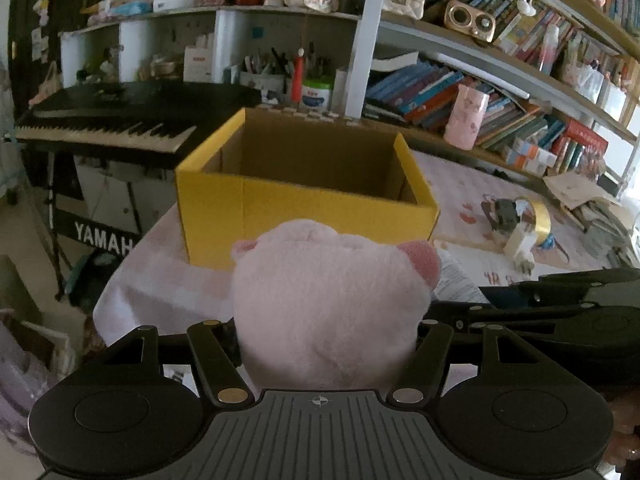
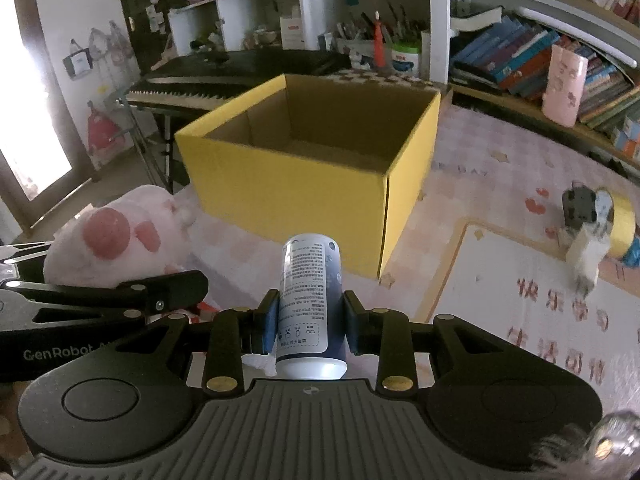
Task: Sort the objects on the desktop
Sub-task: 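Carry the plush pig and spray bottle with both tools toward the yellow box, then lower the pig into the yellow box and open the left tool while the right tool releases the bottle inside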
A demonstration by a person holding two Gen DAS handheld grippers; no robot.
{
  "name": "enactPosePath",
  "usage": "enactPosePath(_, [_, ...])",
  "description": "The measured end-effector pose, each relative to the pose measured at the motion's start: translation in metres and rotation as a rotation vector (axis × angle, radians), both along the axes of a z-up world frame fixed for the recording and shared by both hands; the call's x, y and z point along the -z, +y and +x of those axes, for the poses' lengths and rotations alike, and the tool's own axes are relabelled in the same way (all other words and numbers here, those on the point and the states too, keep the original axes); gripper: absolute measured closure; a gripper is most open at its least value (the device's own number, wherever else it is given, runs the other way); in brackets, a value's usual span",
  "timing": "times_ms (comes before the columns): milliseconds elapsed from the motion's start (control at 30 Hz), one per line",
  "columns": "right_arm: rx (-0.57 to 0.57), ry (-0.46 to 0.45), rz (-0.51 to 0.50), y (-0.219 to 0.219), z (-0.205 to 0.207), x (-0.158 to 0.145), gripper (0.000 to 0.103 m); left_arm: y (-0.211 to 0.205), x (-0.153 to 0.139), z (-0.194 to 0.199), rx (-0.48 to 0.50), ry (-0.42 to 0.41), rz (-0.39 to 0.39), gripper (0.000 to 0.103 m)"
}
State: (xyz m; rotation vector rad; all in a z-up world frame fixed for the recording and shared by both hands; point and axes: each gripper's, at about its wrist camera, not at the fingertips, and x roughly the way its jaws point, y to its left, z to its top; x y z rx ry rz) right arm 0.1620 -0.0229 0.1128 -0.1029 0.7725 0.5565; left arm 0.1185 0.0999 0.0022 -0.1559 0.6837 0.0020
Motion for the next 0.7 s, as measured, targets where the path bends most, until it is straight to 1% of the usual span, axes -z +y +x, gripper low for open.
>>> enactPosePath(133, [-0.005, -0.013, 0.024, -0.002, 0.019, -0.01, 0.073, 0.0, -0.012, 0.018, -0.005, -0.027, 0.007, 0.037])
enactPosePath(300, [-0.008, -0.037, 0.078, -0.005, 0.044, -0.027, 0.073, 0.001, -0.031, 0.039, -0.025, -0.081, 0.016, 0.037])
enactPosePath(500, [-0.045, -0.109, 0.123, -0.004, 0.077, -0.053, 0.073, 0.002, -0.048, 0.066, -0.047, -0.133, 0.028, 0.037])
enactPosePath(633, [-0.062, -0.149, 0.137, 0.0, 0.106, -0.064, 0.073, 0.008, -0.056, 0.09, -0.075, -0.152, -0.004, 0.037])
enactPosePath(700, [-0.066, -0.156, 0.15, 0.002, 0.12, -0.069, 0.073, 0.01, -0.061, 0.101, -0.078, -0.167, -0.004, 0.037])
